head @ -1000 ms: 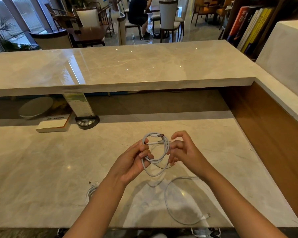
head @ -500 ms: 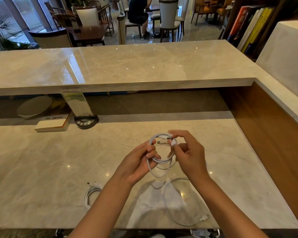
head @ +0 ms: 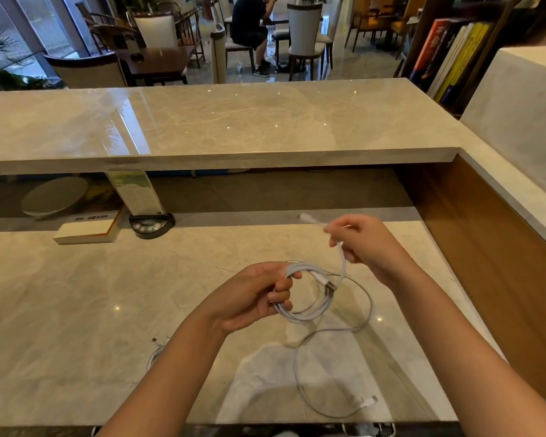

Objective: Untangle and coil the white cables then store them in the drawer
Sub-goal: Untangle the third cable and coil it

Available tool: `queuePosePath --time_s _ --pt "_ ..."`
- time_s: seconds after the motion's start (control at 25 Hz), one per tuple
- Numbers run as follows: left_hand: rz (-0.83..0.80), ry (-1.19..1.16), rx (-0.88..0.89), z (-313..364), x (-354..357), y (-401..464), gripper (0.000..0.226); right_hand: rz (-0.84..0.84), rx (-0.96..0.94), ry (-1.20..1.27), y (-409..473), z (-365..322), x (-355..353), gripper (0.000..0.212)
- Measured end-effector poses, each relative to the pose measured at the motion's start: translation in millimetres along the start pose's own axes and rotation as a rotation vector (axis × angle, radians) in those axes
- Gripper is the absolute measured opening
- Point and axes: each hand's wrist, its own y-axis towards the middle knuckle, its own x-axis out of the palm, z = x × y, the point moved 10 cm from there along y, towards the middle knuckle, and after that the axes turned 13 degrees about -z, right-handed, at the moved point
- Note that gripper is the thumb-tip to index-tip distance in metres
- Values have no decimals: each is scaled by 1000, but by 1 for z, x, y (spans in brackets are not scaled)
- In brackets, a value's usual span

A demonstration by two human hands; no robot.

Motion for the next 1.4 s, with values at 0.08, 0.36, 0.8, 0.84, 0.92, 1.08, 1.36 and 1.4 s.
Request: queuePosePath --time_s 0.08,0.36,0.8,0.84,0.92,1.08,1.36,1.4 --pt "31 135 -76 1 -2 1 24 -253 48 -280 -2 -3 27 14" --pt "66 186 -115 15 -7 7 25 -463 -14 -398 -15 -19 58 47" --pt "335 -292 295 2 -37 -4 28 -120 -52 291 0 26 51 30" --pt "333 -301 302 4 -38 -5 28 -153 -47 302 1 26 53 28" --pt "312 -341 280 3 -38 -3 27 -208 -46 331 2 29 55 27" --pt "224 -443 228 -3 -29 1 18 -323 -61 626 0 37 69 29" --pt "245 -174 156 -3 -34 -2 28 -396 83 401 2 47 60 26" --pt "244 -131 151 -2 -33 -3 28 -398 97 336 3 47 58 25"
